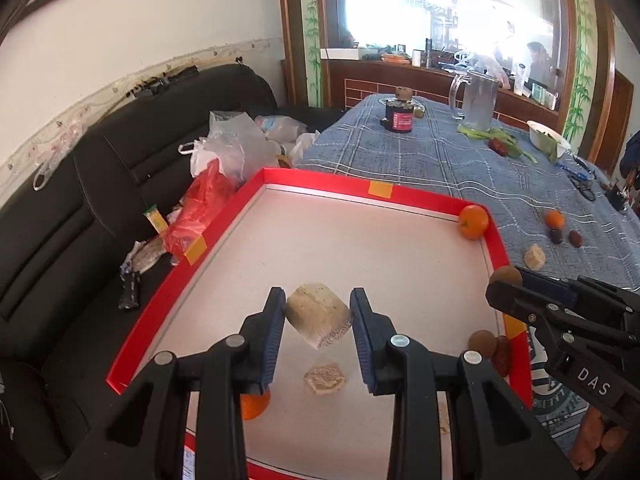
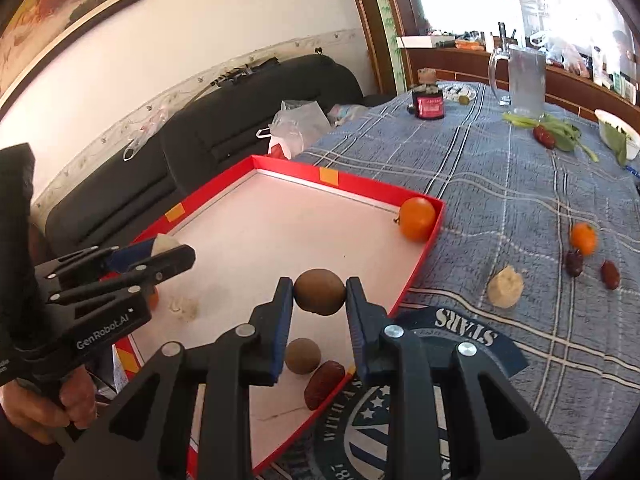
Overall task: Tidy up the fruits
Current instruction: 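Carry the beige piece and kiwi into the tray and open both tools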
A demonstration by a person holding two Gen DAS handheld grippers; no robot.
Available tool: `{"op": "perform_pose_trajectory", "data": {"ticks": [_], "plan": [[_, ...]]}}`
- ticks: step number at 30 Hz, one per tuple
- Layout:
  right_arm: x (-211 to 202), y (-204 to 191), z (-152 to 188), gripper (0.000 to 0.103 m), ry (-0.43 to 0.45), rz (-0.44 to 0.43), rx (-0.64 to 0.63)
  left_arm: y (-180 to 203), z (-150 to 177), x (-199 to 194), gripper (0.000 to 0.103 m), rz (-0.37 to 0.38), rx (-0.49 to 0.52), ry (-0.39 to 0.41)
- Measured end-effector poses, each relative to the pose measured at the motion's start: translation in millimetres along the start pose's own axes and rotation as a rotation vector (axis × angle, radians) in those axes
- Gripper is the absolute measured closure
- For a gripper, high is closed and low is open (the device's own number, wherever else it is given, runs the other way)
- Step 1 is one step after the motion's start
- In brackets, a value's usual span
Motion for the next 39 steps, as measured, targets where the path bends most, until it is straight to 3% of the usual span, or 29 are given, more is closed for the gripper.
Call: {"op": "perform_pose_trajectory", "data": {"ticks": [20,36,39], "plan": [[25.1,3.2,-10.3,0.074,-0.039,-0.035,0.024,5.8,1.4,10.0,0.070,-0.043,0.033,-0.019],[33.3,6.5,-1.7,0.073,-0.085,-0.007,0.002,5.5,6.5,22.1,0.070,-0.065,0.021,-0.063],[32.5,6.4,-2.7,0.068,-0.095,-0.024,0.005,2.8,5.7,23.1,0.060,-0.077,0.007,-0.070]]}}
Point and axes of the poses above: each gripper's, at about its wrist camera, not at the fingertips, and x roughly the way its jaws point, y to its right, z to its underside, the point moved 4 cm from there along x, roughly the way its jaws point
